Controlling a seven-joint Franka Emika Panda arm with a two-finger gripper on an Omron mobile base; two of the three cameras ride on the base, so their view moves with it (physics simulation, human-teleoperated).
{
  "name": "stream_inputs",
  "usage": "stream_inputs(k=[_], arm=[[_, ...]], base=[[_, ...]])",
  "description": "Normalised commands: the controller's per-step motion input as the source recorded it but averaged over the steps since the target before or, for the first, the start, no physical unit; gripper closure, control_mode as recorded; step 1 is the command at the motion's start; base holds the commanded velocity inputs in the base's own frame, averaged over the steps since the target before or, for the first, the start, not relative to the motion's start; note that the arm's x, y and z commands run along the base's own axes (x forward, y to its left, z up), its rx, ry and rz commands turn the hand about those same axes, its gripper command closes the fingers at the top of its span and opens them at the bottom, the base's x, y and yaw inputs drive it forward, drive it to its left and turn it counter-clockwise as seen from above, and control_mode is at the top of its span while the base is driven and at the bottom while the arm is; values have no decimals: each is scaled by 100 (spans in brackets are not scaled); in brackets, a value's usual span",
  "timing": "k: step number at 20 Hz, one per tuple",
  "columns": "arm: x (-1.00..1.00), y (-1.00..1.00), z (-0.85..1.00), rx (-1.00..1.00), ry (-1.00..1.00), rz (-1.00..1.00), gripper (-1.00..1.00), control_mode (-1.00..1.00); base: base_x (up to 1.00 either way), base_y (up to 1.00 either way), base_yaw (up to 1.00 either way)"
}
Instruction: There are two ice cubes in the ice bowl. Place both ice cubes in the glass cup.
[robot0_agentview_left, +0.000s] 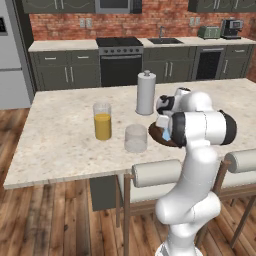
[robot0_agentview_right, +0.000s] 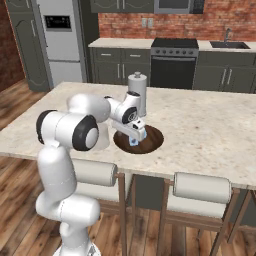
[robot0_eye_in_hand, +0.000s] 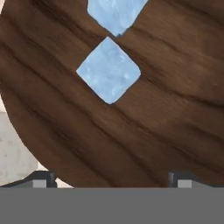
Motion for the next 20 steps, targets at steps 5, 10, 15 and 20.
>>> stream_inputs(k=[5, 10, 15, 20], arm=[[40, 0, -41, -7, 0, 0, -100, -100], [41, -4, -28, -3, 0, 0, -100, -100], [43, -11, -26, -1, 0, 0, -100, -100], [43, -18, -21, 0, 0, 0, -100, -100]], base=[[0, 0, 0], [0, 0, 0], [0, 0, 0], [0, 0, 0]])
